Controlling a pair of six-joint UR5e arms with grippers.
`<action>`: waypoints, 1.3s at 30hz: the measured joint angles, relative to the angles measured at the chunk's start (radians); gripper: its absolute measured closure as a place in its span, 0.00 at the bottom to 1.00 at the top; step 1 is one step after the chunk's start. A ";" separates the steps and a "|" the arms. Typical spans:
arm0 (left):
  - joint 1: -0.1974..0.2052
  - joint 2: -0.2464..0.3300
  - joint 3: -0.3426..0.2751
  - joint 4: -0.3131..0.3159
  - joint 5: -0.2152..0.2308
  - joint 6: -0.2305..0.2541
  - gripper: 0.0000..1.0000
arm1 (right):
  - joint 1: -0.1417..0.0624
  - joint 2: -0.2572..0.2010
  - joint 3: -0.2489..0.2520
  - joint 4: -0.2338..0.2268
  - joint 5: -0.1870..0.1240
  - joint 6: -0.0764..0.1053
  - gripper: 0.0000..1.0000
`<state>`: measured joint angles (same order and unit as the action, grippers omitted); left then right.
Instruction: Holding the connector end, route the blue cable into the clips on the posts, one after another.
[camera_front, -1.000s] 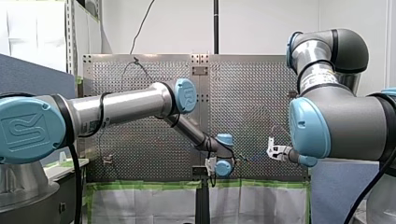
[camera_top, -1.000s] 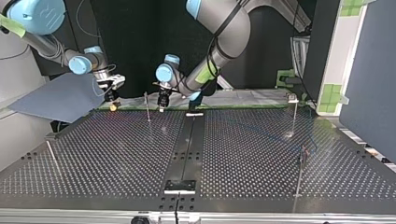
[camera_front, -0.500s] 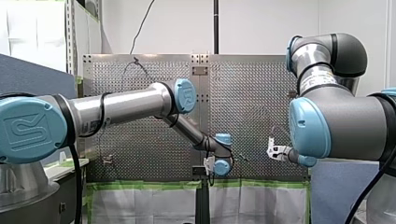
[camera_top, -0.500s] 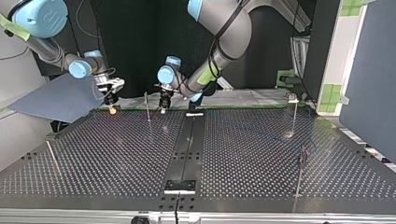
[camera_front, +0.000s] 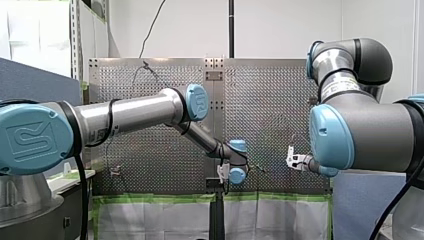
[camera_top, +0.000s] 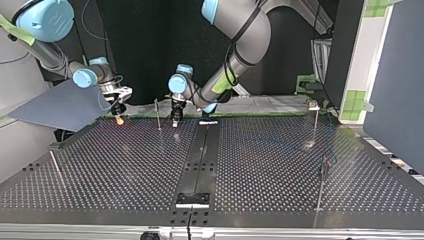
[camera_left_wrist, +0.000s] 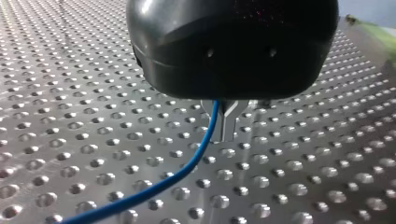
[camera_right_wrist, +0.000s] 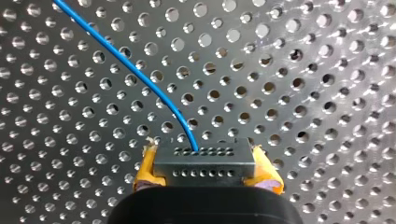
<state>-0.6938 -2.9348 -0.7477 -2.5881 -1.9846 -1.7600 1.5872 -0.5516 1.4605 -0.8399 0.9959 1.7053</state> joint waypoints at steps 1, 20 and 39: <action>0.000 0.000 0.002 0.000 -0.002 0.002 1.00 | 0.000 0.003 -0.003 0.005 0.000 0.000 1.00; -0.007 0.000 0.006 -0.003 -0.018 0.033 1.00 | 0.007 0.036 -0.039 0.097 0.011 0.002 1.00; -0.013 0.002 0.006 -0.084 -0.022 0.103 0.48 | 0.010 0.056 -0.053 0.103 0.015 -0.013 1.00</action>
<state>-0.7067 -2.9325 -0.7413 -2.6716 -2.0064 -1.6567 1.5969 -0.4958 1.4072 -0.7365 1.0111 1.6924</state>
